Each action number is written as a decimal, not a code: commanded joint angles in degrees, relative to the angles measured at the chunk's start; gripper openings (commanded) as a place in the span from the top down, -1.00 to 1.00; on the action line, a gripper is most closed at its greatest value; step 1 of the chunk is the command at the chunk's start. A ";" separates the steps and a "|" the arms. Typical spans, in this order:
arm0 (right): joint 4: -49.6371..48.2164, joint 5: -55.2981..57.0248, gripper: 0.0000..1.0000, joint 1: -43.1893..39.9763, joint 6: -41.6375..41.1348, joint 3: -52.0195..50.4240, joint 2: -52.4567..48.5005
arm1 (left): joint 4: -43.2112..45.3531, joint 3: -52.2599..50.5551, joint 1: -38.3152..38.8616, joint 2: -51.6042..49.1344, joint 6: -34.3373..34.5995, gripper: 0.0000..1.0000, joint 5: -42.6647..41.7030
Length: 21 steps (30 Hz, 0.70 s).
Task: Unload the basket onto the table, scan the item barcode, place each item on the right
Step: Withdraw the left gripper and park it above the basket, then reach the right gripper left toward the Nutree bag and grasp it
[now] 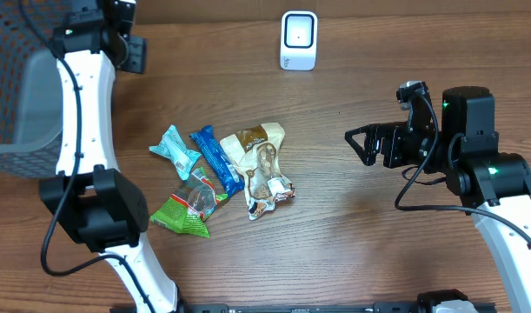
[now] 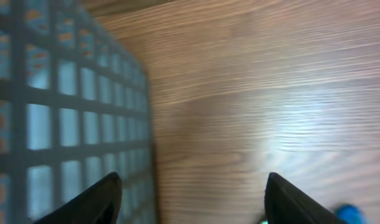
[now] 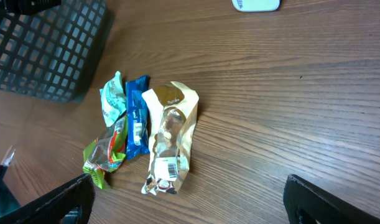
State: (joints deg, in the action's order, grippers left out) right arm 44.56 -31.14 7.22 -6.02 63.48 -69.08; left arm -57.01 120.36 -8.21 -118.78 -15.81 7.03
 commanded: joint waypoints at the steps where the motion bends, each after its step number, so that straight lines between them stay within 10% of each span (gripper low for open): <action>1: -0.42 -0.31 -0.94 0.28 -0.22 1.40 0.15 | -2.67 0.57 5.18 7.32 6.01 -0.33 -4.83; 21: 7.34 -1.01 -0.95 0.28 -3.23 0.85 -3.41 | -12.44 0.57 20.13 10.88 13.29 -0.45 -13.57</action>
State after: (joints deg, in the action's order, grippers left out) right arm 51.75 -31.29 7.22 -8.38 63.48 -70.96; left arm -69.10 120.42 11.29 -107.94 -4.95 -5.28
